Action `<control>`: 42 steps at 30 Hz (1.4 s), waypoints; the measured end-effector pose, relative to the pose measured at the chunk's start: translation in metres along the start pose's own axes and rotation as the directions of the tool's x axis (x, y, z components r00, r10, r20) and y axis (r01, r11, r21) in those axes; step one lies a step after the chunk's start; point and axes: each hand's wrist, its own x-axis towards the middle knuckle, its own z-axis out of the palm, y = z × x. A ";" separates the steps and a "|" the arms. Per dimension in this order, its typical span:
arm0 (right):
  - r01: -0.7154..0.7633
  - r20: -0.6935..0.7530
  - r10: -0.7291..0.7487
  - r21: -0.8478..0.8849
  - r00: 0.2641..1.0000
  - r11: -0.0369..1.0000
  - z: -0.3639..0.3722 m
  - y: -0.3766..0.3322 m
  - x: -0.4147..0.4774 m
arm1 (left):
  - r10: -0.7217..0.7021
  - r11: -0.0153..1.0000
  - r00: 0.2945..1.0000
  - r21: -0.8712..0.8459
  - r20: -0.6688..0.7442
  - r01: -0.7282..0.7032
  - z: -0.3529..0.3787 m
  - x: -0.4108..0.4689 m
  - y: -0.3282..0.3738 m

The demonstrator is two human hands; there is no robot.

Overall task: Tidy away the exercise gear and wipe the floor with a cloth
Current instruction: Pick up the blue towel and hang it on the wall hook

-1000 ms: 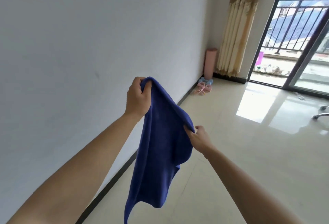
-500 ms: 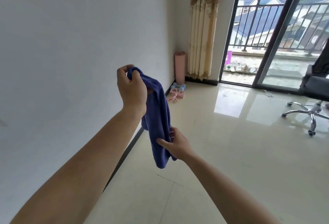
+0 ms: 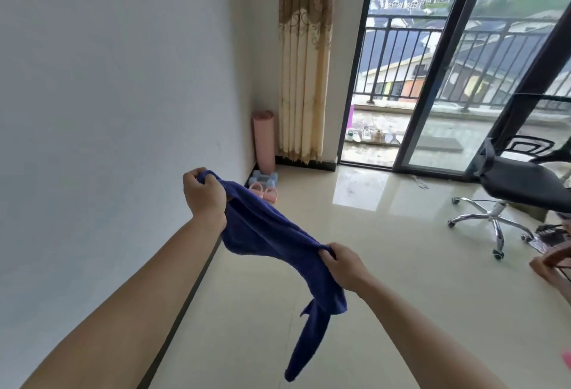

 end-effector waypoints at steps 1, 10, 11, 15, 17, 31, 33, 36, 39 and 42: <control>-0.008 0.009 0.008 0.023 1.000 1.000 -0.014 -0.002 0.018 | -0.016 1.000 1.000 0.010 0.009 0.015 0.021 0.017 -0.003; -0.002 0.294 0.006 -0.014 0.956 1.000 -0.111 0.022 0.223 | -0.033 0.999 0.999 -0.026 0.037 0.034 0.252 0.136 -0.030; 0.002 0.329 0.006 -0.024 0.944 1.000 -0.120 0.023 0.250 | -0.037 0.999 0.998 -0.028 0.042 0.038 0.280 0.147 -0.030; 0.004 0.434 0.004 -0.018 0.901 1.000 -0.167 0.012 0.354 | -0.001 1.000 1.000 0.018 0.016 0.001 0.382 0.200 -0.029; 0.009 0.475 -0.045 0.078 0.879 0.997 -0.191 0.000 0.405 | 0.037 0.997 0.999 0.062 -0.012 -0.036 0.421 0.232 -0.020; 0.151 0.145 -0.169 0.127 0.975 0.980 -0.304 -0.087 0.799 | -0.014 0.995 0.970 0.093 -0.243 0.038 0.582 0.534 -0.056; 0.128 0.160 -0.146 0.115 0.976 0.985 -0.317 -0.115 0.857 | -0.028 0.968 0.984 0.242 -0.175 0.070 0.611 0.584 -0.063; 0.163 0.165 -0.181 0.117 0.970 0.980 -0.335 -0.168 0.929 | -0.109 0.819 0.993 0.571 0.043 0.065 0.660 0.645 -0.064; 0.218 0.143 -0.249 0.203 0.958 0.955 -0.354 -0.219 0.993 | -0.217 0.606 0.950 0.794 0.227 -0.051 0.713 0.688 -0.059; 0.241 0.187 -0.292 0.254 0.938 0.937 -0.370 -0.260 1.057 | -0.226 0.485 0.890 0.838 0.396 -0.250 0.760 0.712 -0.049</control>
